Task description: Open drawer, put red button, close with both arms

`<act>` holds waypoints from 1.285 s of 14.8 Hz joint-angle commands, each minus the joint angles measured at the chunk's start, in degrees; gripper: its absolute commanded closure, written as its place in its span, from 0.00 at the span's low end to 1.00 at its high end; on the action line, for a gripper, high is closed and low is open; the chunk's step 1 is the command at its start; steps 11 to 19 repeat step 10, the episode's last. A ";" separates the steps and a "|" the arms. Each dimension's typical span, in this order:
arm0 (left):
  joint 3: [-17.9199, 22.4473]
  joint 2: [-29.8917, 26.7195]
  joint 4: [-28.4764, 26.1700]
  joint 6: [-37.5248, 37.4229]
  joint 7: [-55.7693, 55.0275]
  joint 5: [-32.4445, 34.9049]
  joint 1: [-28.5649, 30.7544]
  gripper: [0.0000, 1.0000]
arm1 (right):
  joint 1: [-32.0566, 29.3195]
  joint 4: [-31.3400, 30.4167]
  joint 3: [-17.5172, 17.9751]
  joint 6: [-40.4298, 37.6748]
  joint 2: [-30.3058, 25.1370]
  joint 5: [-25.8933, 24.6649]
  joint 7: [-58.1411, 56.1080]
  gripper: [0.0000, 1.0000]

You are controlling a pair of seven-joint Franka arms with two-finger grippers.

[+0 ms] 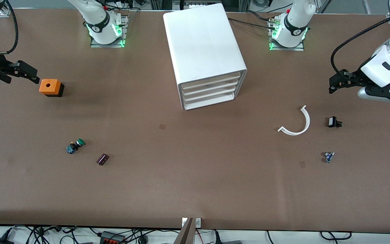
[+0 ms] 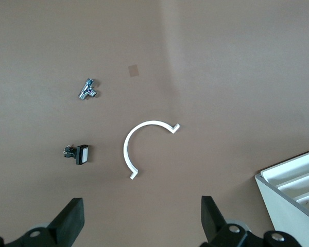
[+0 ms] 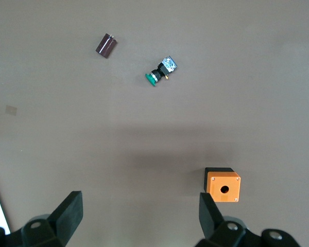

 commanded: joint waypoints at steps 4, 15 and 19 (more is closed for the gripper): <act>0.48 -0.54 0.76 -1.15 0.84 -0.88 -0.13 0.00 | -0.47 -0.61 0.65 0.01 -1.11 -0.92 -0.62 0.00; 0.30 -0.54 0.85 -1.15 0.66 -0.70 -0.22 0.00 | -0.64 -0.26 0.56 -0.43 -0.76 -0.83 -0.62 0.00; 0.30 -0.54 0.85 -1.15 0.66 -0.70 -0.22 0.00 | -0.64 -0.26 0.56 -0.43 -0.76 -0.83 -0.62 0.00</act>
